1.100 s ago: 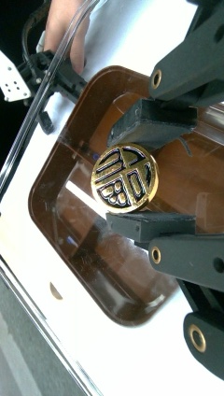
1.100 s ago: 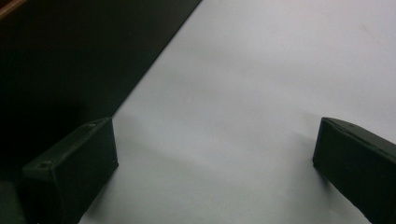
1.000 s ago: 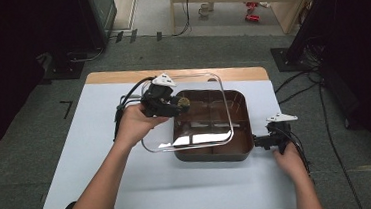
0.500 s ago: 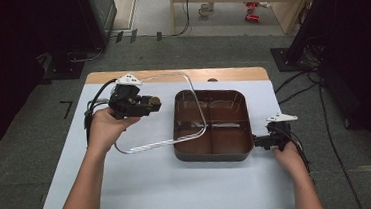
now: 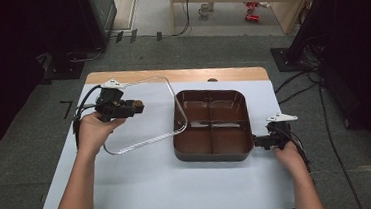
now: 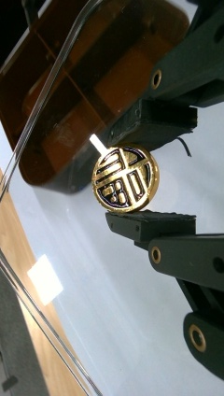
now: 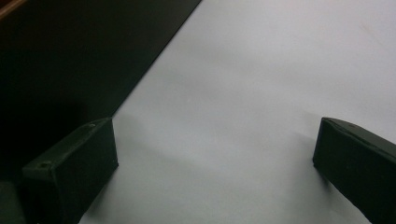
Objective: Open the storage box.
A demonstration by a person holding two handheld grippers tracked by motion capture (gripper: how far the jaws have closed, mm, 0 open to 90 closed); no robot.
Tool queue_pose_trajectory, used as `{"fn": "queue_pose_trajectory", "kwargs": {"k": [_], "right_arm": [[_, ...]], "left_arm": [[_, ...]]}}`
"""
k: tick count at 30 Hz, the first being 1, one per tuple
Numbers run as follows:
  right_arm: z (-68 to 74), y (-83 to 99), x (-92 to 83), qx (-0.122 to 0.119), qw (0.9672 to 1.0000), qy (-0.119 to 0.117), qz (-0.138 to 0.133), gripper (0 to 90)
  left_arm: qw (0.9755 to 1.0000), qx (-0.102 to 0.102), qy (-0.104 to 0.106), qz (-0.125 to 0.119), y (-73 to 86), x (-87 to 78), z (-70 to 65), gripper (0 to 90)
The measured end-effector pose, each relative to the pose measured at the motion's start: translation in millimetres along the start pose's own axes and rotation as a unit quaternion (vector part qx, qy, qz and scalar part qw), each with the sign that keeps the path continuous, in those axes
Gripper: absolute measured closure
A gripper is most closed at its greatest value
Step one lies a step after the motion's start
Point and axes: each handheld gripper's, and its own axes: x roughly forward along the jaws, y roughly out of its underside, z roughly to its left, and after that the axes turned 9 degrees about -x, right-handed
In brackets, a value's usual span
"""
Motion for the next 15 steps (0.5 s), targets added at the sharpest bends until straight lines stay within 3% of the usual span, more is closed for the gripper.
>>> {"fn": "queue_pose_trajectory", "kwargs": {"k": [4,15], "right_arm": [[0.1,-0.1,0.0,0.001,1.0000,0.000,0.000,0.0],[0.1,-0.2,0.1,0.002,1.0000,0.000,0.000,0.0]], "left_arm": [[0.9998,-0.017,-0.013,0.001,8.6,6.5,21.6,59.2],[0.9981,-0.040,-0.046,0.008,22.7,15.8,58.5,59.2]]}}
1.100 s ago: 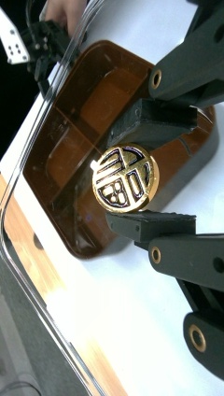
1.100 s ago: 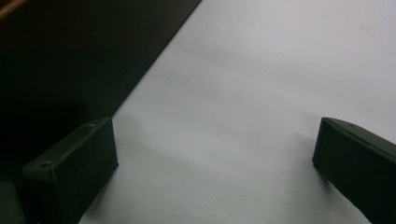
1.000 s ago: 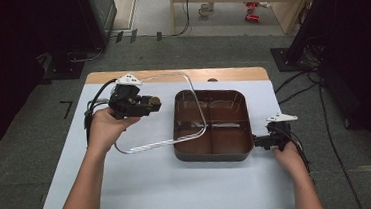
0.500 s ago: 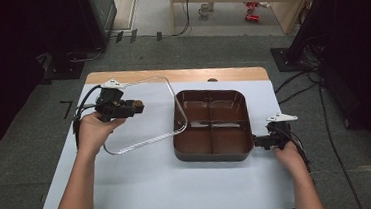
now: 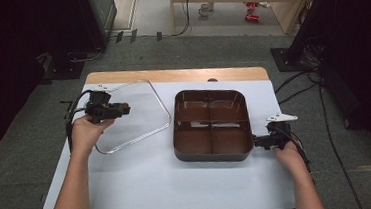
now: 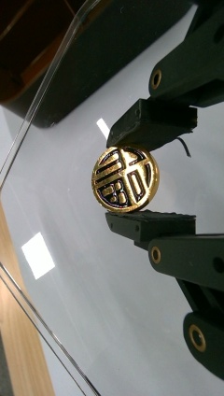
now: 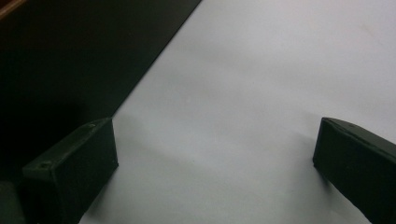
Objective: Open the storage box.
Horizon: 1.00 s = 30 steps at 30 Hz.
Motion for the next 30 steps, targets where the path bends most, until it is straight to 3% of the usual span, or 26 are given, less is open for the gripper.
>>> {"fn": "queue_pose_trajectory", "kwargs": {"k": [4,14,24,30], "right_arm": [[0.0,0.0,0.0,0.000,1.0000,0.000,0.000,0.0],[0.1,0.1,-0.1,-0.001,1.0000,0.000,0.000,0.0],[0.2,0.1,-0.1,-0.001,1.0000,0.001,0.000,0.0],[0.3,0.1,-0.1,-0.001,1.0000,0.001,0.000,0.0]], "left_arm": [[0.9998,-0.006,-0.015,0.008,3.4,9.4,8.9,59.2],[0.9995,-0.014,-0.021,0.017,5.5,32.1,20.8,59.2],[0.9987,-0.037,-0.028,0.022,6.0,42.5,32.4,59.2],[0.9979,-0.037,-0.038,0.036,9.5,49.0,38.0,59.2]]}}
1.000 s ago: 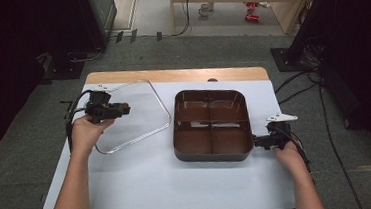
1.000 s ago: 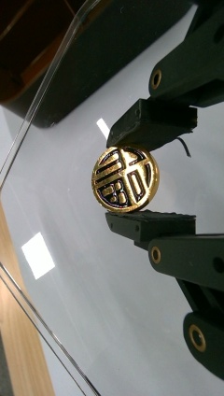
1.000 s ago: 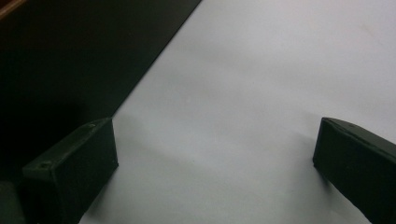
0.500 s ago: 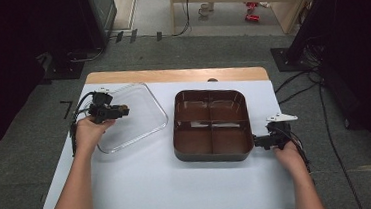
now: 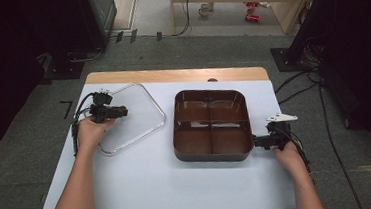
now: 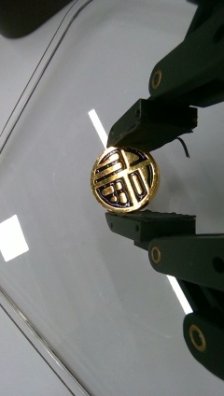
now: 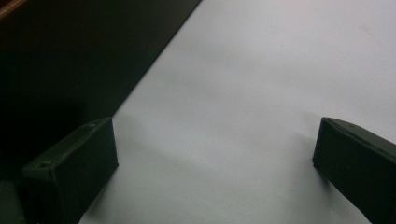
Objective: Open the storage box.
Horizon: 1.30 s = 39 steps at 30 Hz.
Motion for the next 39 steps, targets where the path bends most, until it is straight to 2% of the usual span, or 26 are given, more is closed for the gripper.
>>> {"fn": "queue_pose_trajectory", "kwargs": {"k": [4,8,13,17,20,24,27,31,32,33,39], "right_arm": [[0.0,0.0,0.0,0.000,1.0000,0.000,0.000,0.0],[-0.1,0.1,0.0,-0.001,1.0000,0.000,0.000,0.0],[-0.1,0.1,0.0,0.000,1.0000,0.000,0.000,0.0],[-0.1,0.1,0.0,-0.001,1.0000,0.000,0.000,0.0],[-0.1,0.1,0.0,0.000,1.0000,0.000,0.000,0.0],[0.0,0.0,0.0,0.000,1.0000,0.000,0.000,0.0],[-0.1,0.1,0.0,-0.001,1.0000,0.000,0.000,0.0],[-0.1,0.1,0.0,-0.001,1.0000,0.000,0.000,0.0],[0.0,0.1,0.0,0.000,1.0000,0.000,0.000,0.0],[0.0,0.1,0.0,0.000,1.0000,0.000,0.000,0.0],[-0.1,0.0,0.0,0.000,1.0000,-0.001,0.000,0.0]], "left_arm": [[1.0000,0.005,-0.002,0.003,1.7,3.8,-0.5,59.2],[1.0000,0.001,0.004,-0.001,3.1,4.0,1.2,59.1],[0.9999,-0.008,0.006,-0.003,4.0,4.6,1.6,58.5],[0.9996,-0.022,0.017,0.004,2.8,3.8,1.7,51.5],[0.9998,-0.015,0.013,-0.008,0.4,-5.6,-2.3,45.5],[0.9993,-0.022,0.021,-0.022,-1.7,-16.2,-5.3,43.5],[0.9988,-0.025,0.027,-0.033,-2.9,-26.1,-10.0,41.2],[0.9975,-0.025,0.051,-0.042,-3.6,-35.6,-19.0,40.3],[0.9969,-0.018,0.059,-0.050,-2.8,-39.9,-25.7,40.0],[0.9969,-0.018,0.059,-0.050,-2.8,-39.9,-25.7,39.6],[0.9946,0.001,0.074,-0.072,2.1,-50.0,-48.4,36.0]]}}
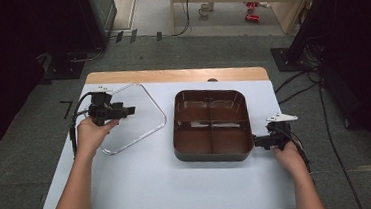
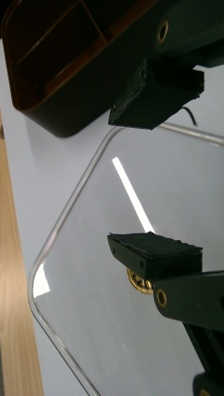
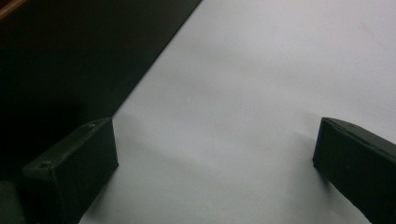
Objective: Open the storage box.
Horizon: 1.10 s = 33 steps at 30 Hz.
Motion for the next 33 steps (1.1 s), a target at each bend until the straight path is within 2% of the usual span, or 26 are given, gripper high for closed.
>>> {"fn": "queue_pose_trajectory", "kwargs": {"k": [1,2,4,5,6,10,13,15,22,27,29,31,33], "right_arm": [[0.0,0.0,0.0,0.000,1.0000,0.000,0.000,0.0],[0.0,0.0,0.0,0.000,1.0000,0.000,0.000,0.0],[-0.1,0.0,0.0,0.000,1.0000,0.000,0.000,0.0],[-0.1,0.0,0.0,0.000,1.0000,0.000,0.000,0.0],[-0.1,0.0,0.0,0.000,1.0000,0.000,0.000,0.0],[-0.1,0.0,0.0,0.000,1.0000,0.000,0.000,0.0],[-0.2,0.0,0.0,0.000,1.0000,-0.001,0.000,0.0],[-0.2,0.0,0.0,0.000,1.0000,-0.001,0.000,0.0],[-0.1,0.0,0.0,0.000,1.0000,-0.001,0.000,0.0],[-0.2,-0.1,0.0,0.000,1.0000,-0.001,0.000,0.0],[-0.2,-0.1,0.0,0.001,1.0000,-0.001,0.000,0.0],[-0.3,-0.1,0.0,0.001,1.0000,-0.001,0.000,0.0],[-0.2,-0.1,0.1,0.001,1.0000,-0.001,0.000,0.0]], "left_arm": [[1.0000,0.002,0.002,-0.001,0.9,-0.4,-5.0,35.6],[1.0000,0.006,-0.005,-0.005,2.5,-0.4,-13.3,34.3],[0.9998,0.012,-0.011,-0.008,3.9,-0.2,-18.3,33.1],[0.9994,0.033,-0.008,-0.005,6.6,1.0,-26.6,30.9],[0.9992,0.039,-0.006,-0.002,8.0,1.8,-30.5,30.3],[0.9988,0.049,0.003,-0.004,13.8,4.6,-41.0,27.7],[0.9981,0.057,0.022,-0.001,24.3,10.7,-50.6,25.4],[0.9973,0.070,0.022,0.001,30.2,13.9,-54.6,25.3],[0.9963,0.081,0.026,0.009,47.9,22.2,-63.7,23.8],[0.9951,0.088,0.034,0.030,59.7,32.2,-64.1,23.5],[0.9953,0.086,0.025,0.038,66.0,40.0,-64.9,24.4],[0.9947,0.090,0.025,0.043,68.4,42.8,-66.4,24.4],[0.9930,0.104,0.025,0.051,73.5,49.6,-71.2,24.6]]}}
